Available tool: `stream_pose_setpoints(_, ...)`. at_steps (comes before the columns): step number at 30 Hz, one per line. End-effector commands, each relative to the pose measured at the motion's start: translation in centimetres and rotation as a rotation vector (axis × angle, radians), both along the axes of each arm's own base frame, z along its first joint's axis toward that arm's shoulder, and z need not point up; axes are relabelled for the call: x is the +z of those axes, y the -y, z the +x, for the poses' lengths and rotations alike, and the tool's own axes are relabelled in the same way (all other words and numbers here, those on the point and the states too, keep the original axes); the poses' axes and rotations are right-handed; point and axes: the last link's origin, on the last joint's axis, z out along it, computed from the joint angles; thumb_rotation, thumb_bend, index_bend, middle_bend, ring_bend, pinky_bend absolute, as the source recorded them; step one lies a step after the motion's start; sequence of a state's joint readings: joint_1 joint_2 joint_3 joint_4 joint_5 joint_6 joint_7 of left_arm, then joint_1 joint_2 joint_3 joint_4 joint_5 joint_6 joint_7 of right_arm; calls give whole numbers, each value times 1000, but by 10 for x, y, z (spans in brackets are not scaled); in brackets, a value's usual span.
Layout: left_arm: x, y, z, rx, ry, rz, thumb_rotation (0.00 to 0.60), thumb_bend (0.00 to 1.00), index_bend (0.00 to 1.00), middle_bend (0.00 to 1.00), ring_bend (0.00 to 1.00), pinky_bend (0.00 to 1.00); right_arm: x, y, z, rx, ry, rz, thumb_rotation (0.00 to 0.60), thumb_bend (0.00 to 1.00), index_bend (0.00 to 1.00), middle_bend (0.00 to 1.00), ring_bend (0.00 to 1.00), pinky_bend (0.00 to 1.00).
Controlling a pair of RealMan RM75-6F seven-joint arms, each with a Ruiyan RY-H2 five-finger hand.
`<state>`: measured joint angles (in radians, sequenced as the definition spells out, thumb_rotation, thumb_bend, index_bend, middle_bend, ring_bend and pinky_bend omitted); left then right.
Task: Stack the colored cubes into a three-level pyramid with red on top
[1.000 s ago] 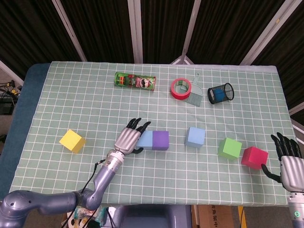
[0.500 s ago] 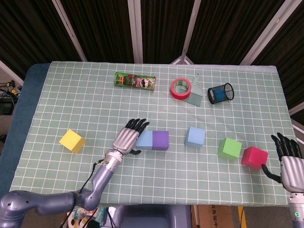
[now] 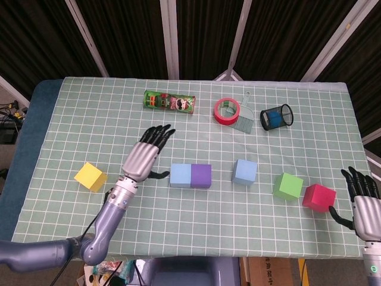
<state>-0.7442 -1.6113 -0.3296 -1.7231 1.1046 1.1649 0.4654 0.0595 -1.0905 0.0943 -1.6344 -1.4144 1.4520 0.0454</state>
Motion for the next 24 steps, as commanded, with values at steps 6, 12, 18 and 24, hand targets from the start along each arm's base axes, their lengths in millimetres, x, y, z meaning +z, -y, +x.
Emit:
stream_pose_setpoints(6,58,21,-54,161,-32,80,600,102,0,1,0,0,0,2,-1,-11,7,8,600,300,0,0,0,0)
stream_pose_setpoints(12,90,34,-83,215,-46,140,600,102,0,0,0,0,-2,5,5,-7,3,27,600,299,0,0,0,0)
stream_pose_setpoints(18,114,35,-90,215,-72,217,600,101,0,0,0,0,-15,21,25,15,-12,106,600,299,0,0,0,0)
stream_pose_setpoints(24,123,30,-90,219,-72,245,600,101,0,0,0,0,-39,52,57,48,-22,214,600,299,0,0,0,0)
